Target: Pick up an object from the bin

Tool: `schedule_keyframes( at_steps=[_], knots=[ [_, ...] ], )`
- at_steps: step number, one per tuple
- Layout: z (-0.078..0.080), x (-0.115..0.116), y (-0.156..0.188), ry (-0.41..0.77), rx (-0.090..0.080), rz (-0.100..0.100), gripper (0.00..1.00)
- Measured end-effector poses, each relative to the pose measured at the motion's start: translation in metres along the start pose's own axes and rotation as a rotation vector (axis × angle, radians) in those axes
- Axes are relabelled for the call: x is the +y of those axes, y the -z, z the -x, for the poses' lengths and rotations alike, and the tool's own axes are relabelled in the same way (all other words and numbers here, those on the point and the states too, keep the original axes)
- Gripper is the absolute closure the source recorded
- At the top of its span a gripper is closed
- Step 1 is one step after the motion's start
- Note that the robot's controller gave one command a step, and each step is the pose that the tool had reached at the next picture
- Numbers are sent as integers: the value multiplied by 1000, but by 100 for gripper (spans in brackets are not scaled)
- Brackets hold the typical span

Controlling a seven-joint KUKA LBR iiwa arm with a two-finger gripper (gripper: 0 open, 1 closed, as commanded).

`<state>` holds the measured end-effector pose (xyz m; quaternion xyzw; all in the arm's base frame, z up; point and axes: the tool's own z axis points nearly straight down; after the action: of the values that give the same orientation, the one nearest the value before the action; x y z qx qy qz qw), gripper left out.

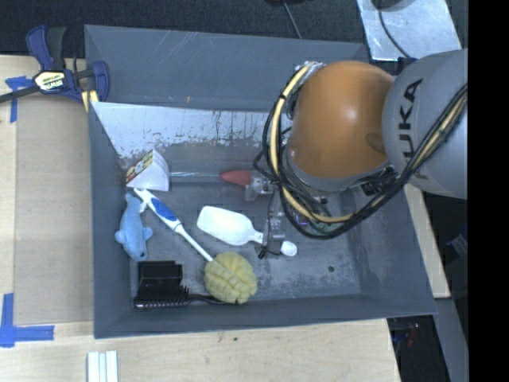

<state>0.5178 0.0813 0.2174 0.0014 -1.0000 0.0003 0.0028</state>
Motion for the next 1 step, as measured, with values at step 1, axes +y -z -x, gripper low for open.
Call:
schedule_keyframes(
  at_steps=[1],
  knots=[
    [1,-1,5,-4,-9,1,0]
  ],
)
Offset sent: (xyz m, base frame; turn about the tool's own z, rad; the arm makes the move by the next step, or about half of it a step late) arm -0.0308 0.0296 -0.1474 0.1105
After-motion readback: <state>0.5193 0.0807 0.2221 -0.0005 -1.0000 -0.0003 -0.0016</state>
